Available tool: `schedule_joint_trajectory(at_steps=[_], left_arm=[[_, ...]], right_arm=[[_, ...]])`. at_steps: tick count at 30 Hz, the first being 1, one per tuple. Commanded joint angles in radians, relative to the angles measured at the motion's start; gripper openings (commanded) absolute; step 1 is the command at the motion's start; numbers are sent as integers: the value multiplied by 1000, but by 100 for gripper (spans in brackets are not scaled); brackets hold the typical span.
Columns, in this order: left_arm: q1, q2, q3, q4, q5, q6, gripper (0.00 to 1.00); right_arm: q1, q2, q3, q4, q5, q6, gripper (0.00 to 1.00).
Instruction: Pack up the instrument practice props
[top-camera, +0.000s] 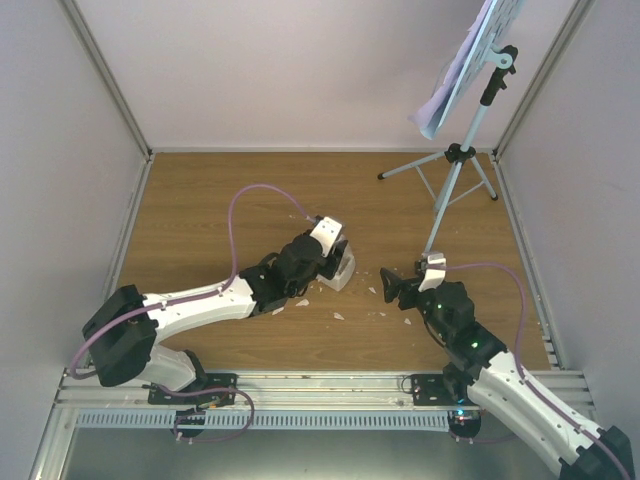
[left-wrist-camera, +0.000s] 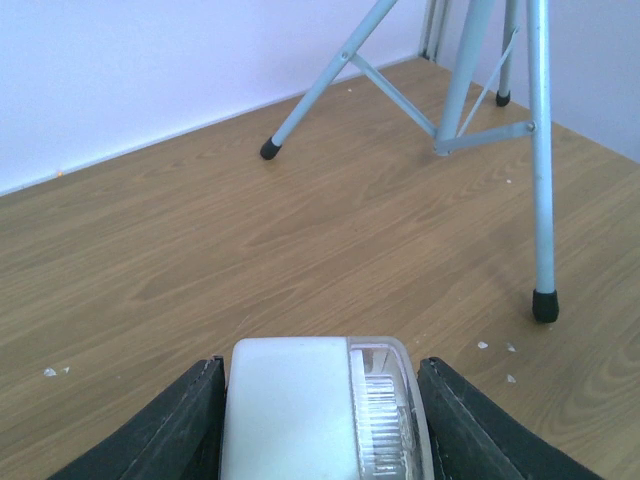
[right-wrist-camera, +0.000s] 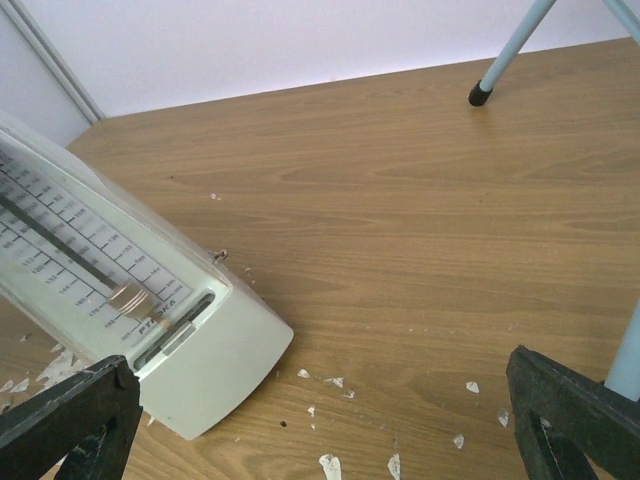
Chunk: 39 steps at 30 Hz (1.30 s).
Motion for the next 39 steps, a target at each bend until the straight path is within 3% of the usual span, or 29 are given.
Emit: schedule_joint_trajectory(at_steps=[1,6,9,18,21,24,28,33,39], left_arm=[[-8,31,43,200,-52,0,37],[-7,65,56,181,-35,-26,39],[-7,72,63,161,-22,-45,46],[-3,2,76,86,65,-68,90],[-2,-76,43,62,91,-78,97],[0,-173,-10,22,129,-96,99],[54,-293,-96,-71,305,-163,99],[99,-424,-261,-68,496,-208,97],[105,-538,-418,-43,545,-242,96]], right_arm=[[-11,15,-12,15,5,20,100],[-11,24,-13,22,-4,14,100],[-10,28,-13,25,-10,11,100],[-10,100,11,40,-54,-3,100],[-11,129,48,27,-77,-10,100],[-10,156,109,-2,-109,-34,100],[-11,237,233,-47,-211,-117,99],[-40,470,455,-122,-378,-205,100],[-64,711,659,-132,-586,-369,100]])
